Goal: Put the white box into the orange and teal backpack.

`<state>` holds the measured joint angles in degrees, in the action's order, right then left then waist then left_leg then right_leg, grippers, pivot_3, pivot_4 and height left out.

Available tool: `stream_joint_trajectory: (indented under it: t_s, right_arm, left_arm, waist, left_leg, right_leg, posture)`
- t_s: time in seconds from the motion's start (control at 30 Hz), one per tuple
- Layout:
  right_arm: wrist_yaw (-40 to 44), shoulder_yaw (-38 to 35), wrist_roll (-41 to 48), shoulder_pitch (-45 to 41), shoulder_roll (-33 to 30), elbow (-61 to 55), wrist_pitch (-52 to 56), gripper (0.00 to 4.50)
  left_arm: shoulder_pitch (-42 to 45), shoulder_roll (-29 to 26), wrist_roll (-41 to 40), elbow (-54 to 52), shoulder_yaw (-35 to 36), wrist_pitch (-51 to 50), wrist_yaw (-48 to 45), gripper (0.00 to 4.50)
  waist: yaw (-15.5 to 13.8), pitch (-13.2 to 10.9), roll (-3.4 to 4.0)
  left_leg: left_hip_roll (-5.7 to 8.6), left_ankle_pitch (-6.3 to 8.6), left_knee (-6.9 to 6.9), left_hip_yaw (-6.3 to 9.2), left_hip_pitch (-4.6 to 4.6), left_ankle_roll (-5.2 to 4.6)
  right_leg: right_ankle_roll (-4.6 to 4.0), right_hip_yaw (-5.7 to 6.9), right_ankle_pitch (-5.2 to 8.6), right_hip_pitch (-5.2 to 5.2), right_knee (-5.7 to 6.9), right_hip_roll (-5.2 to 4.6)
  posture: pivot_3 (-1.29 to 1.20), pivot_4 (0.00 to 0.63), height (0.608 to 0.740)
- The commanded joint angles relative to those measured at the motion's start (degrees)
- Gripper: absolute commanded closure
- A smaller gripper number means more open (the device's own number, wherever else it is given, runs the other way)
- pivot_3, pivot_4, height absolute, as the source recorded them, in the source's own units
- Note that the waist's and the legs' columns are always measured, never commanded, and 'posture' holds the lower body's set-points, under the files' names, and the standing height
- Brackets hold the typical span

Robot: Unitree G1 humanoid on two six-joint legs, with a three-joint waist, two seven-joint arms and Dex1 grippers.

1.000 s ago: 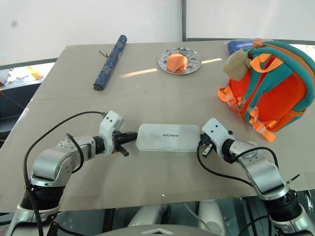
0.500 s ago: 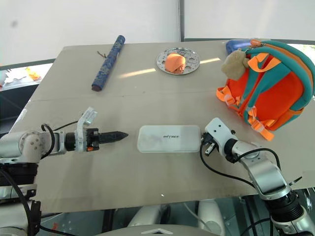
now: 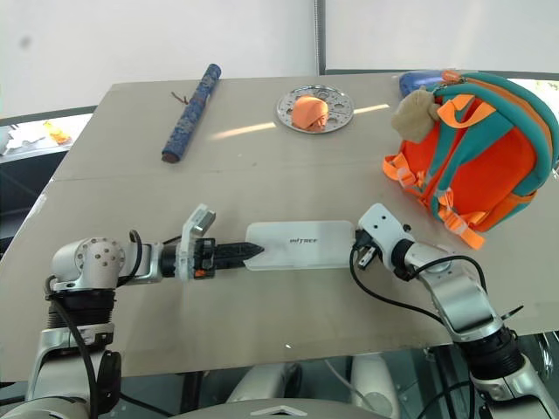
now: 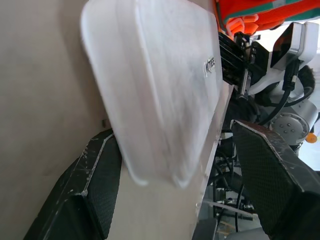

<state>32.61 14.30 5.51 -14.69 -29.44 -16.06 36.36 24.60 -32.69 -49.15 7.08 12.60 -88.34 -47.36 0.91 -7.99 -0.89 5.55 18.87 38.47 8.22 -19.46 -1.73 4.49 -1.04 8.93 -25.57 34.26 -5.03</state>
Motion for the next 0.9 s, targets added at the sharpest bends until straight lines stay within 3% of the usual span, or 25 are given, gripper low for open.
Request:
stream_joint_trajectory:
  t_s: [0.03, 0.2, 0.37, 0.43, 0.47, 0.53, 0.7, 0.77, 0.9]
  right_arm:
    - [2.09, 4.22, -1.05, -2.56, 2.68, 5.14, -3.23, 4.50]
    - [3.91, 5.48, -2.81, -4.76, 4.42, 10.06, -8.78, 4.50]
    - [1.61, -0.51, -1.49, -1.91, 4.21, 7.95, -9.68, 4.50]
    - [2.65, -4.23, 1.50, 0.44, 3.59, 4.44, -8.66, 3.97]
    - [1.96, -6.52, 2.54, 1.56, 3.58, 2.56, -7.77, 3.79]
    - [2.68, -10.07, 4.69, 4.92, 1.45, -2.90, -5.52, 2.97]
    - [1.50, -28.06, 18.86, 14.72, -1.34, -23.07, 7.56, 0.59]
    - [0.28, -39.94, 28.00, 18.33, -2.21, -30.85, 15.62, 0.04]
    - [-6.11, -51.49, 31.62, 17.47, -4.91, -33.76, 25.10, 0.00]
  left_arm:
    - [0.27, 2.29, -1.10, -0.21, 0.26, -0.12, 0.87, 1.03]
    - [-0.24, 3.27, -1.73, -0.70, 1.27, -0.43, 1.12, 1.03]
    - [-2.67, 3.13, -1.37, 1.45, 1.48, 3.59, -1.00, 2.57]
    - [-3.08, 2.96, -1.31, 1.91, 1.43, 4.71, -1.29, 3.30]
    - [-3.13, 2.91, -1.48, 2.04, 1.56, 5.04, -1.36, 3.39]
    - [-2.98, 3.16, -1.98, 2.44, 2.38, 5.73, -1.15, 3.40]
    - [-2.23, 3.00, -2.85, 1.88, 2.85, 7.45, -1.46, 3.40]
    - [-1.30, 3.15, -3.74, 1.04, 3.65, 8.03, -1.52, 3.40]
    - [-0.13, 4.44, -4.66, -0.18, 4.69, 9.01, -0.18, 3.41]
  waist:
    - [0.14, 0.05, -0.05]
    - [0.31, 0.10, -0.13]
    - [0.48, 0.10, -0.13]
    - [0.29, 0.10, -0.13]
    - [0.03, 0.10, -0.13]
    - [-0.31, 0.09, -0.11]
    - [-0.30, 0.07, -0.08]
    - [-0.53, 0.05, -0.05]
    - [-0.71, 0.05, -0.07]
  left_leg:
    - [0.00, 0.00, 0.00, -0.02, 0.01, 0.00]
    - [-0.07, -0.01, -0.06, -0.24, 0.34, 0.03]
    - [-0.09, -0.01, -0.08, -0.30, 0.37, 0.03]
    - [-0.09, 0.00, -0.12, -0.29, 0.38, 0.03]
    - [-0.09, 0.00, -0.12, -0.29, 0.37, 0.03]
    - [-0.09, 0.00, -0.11, -0.29, 0.36, 0.03]
    - [-0.08, 0.00, -0.11, -0.27, 0.31, 0.02]
    - [-0.12, 0.00, -0.11, -0.27, 0.31, 0.02]
    - [-0.12, 0.01, -0.10, -0.25, 0.26, 0.01]
  right_leg:
    - [0.00, -0.02, 0.00, 0.00, 0.02, 0.00]
    - [-0.01, -0.27, 0.01, 0.07, 0.29, 0.05]
    - [-0.01, -0.34, 0.01, 0.06, 0.29, 0.06]
    - [-0.02, -0.33, 0.02, 0.05, 0.28, 0.06]
    - [-0.02, -0.33, 0.02, 0.05, 0.27, 0.05]
    - [-0.02, -0.33, 0.02, 0.05, 0.26, 0.05]
    - [-0.01, -0.33, 0.02, 0.05, 0.24, 0.04]
    - [-0.01, -0.32, 0.02, 0.06, 0.26, 0.05]
    - [0.00, -0.28, 0.02, 0.06, 0.21, 0.03]
  posture:
    - [0.00, 0.150, 0.731]
    - [0.00, 0.150, 0.731]
    - [0.00, 0.150, 0.731]
    - [0.00, 0.150, 0.731]
    - [0.00, 0.150, 0.731]
    - [0.00, 0.150, 0.731]
    - [0.00, 0.150, 0.731]
    - [0.00, 0.150, 0.731]
    - [0.00, 0.150, 0.731]
